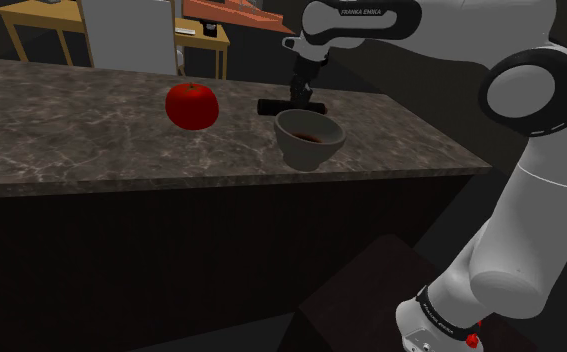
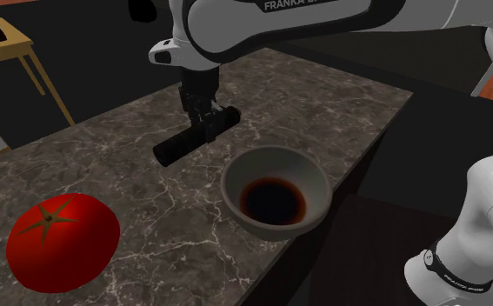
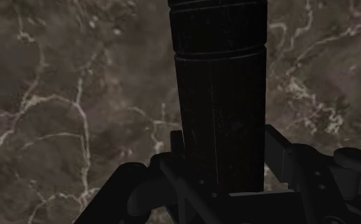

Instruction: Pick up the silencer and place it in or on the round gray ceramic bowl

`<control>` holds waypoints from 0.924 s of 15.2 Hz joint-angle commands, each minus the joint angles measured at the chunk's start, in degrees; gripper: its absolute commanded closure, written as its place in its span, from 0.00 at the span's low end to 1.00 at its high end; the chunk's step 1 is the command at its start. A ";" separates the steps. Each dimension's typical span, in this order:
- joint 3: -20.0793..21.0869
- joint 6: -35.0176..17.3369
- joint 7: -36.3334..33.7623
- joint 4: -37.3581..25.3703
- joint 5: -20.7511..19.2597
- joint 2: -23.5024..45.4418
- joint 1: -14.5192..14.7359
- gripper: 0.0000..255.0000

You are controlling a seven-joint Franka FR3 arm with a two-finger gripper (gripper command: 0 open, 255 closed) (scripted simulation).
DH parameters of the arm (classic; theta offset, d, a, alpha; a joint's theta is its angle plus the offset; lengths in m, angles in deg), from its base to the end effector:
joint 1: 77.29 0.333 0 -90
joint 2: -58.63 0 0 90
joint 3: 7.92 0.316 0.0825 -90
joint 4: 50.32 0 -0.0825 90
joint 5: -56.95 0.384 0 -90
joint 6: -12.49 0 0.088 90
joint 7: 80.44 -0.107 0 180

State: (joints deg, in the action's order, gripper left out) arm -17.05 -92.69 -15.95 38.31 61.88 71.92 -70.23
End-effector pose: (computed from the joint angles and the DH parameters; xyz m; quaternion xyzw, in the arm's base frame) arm 0.6393 -0.0066 0.5229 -0.8584 -0.5115 -0.0380 0.0033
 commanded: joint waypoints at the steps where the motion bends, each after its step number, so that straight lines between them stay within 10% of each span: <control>1: 0.00 0.00 0.00 -0.01 0.00 -0.01 0.00 1.00; 14: -0.10 8.04 -0.33 -8.88 0.04 0.82 -0.29 1.00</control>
State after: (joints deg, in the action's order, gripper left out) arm -17.08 -85.61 -16.40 30.46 61.90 72.67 -70.39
